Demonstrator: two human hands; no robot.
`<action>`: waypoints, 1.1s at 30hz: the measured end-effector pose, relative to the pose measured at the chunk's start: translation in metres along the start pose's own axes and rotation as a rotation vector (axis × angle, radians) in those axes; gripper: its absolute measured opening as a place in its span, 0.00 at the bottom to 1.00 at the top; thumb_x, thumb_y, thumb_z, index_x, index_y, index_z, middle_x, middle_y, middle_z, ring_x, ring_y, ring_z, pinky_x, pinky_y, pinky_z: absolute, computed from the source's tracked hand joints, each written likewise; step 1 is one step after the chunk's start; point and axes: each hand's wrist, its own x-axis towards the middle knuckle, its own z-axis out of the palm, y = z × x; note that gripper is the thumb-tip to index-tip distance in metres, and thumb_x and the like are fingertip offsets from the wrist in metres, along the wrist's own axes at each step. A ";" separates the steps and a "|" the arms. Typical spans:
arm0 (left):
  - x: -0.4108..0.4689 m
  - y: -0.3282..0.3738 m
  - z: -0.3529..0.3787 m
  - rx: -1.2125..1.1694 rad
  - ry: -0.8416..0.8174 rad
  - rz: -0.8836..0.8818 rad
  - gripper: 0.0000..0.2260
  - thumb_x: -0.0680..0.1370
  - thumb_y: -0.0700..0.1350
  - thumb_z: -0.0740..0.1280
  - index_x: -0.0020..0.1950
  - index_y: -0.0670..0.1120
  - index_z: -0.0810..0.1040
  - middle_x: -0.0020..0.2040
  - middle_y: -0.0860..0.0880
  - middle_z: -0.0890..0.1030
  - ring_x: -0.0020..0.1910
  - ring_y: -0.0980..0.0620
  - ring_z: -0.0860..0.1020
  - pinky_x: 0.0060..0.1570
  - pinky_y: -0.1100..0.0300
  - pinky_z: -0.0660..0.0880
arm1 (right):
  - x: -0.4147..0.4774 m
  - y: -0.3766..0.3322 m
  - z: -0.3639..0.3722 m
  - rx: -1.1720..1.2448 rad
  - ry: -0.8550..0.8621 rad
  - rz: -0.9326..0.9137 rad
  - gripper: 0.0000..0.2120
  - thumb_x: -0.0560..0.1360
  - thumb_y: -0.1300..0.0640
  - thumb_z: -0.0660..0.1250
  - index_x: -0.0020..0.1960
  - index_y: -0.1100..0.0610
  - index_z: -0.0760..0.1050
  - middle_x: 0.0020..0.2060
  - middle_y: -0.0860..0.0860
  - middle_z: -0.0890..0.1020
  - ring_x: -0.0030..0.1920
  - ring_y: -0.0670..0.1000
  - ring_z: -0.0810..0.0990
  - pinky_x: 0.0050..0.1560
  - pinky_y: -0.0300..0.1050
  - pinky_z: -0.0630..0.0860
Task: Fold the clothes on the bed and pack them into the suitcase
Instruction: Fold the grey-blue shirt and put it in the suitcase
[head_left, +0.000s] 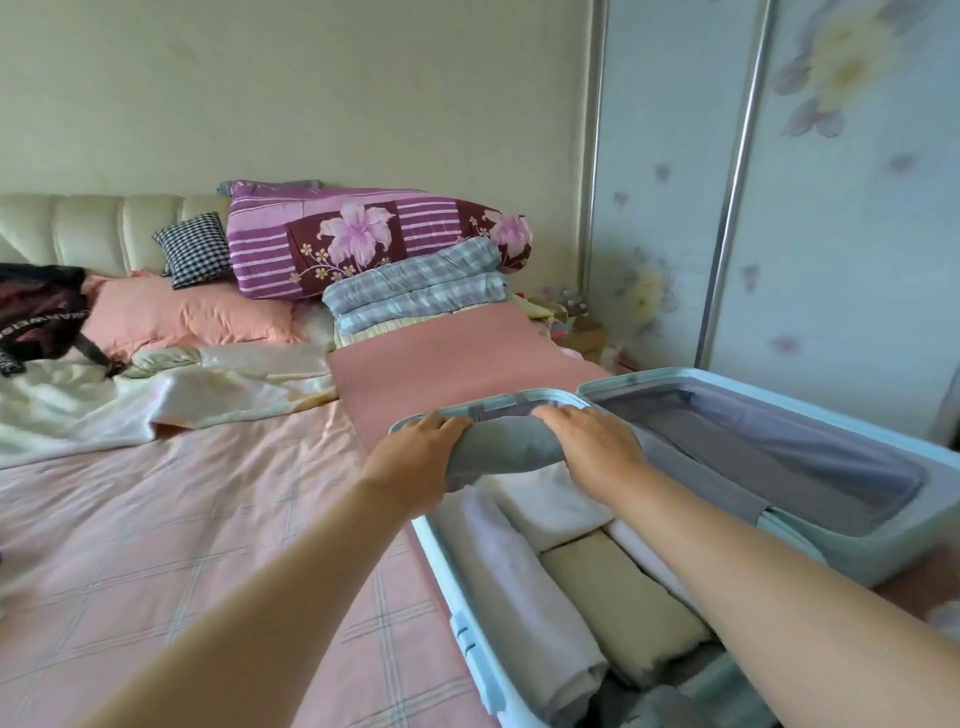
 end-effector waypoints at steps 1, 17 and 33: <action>0.018 -0.002 0.009 0.034 -0.031 -0.005 0.33 0.73 0.58 0.71 0.75 0.56 0.62 0.64 0.51 0.73 0.61 0.45 0.75 0.56 0.48 0.76 | 0.013 0.009 0.010 -0.009 -0.007 0.005 0.34 0.73 0.68 0.65 0.75 0.48 0.63 0.63 0.51 0.77 0.63 0.57 0.75 0.54 0.54 0.76; 0.092 -0.035 0.116 0.392 -0.485 -0.219 0.42 0.78 0.60 0.64 0.81 0.51 0.39 0.74 0.43 0.61 0.73 0.42 0.59 0.67 0.46 0.65 | 0.109 0.028 0.133 -0.096 -0.235 -0.193 0.29 0.75 0.64 0.63 0.74 0.49 0.63 0.64 0.55 0.72 0.67 0.59 0.70 0.67 0.58 0.65; 0.099 -0.020 0.085 -0.195 -0.704 -0.432 0.33 0.80 0.69 0.45 0.81 0.57 0.45 0.82 0.49 0.47 0.80 0.45 0.49 0.77 0.43 0.45 | 0.100 0.030 0.100 0.226 -0.671 0.214 0.30 0.81 0.33 0.40 0.80 0.41 0.55 0.81 0.52 0.55 0.80 0.60 0.54 0.76 0.64 0.52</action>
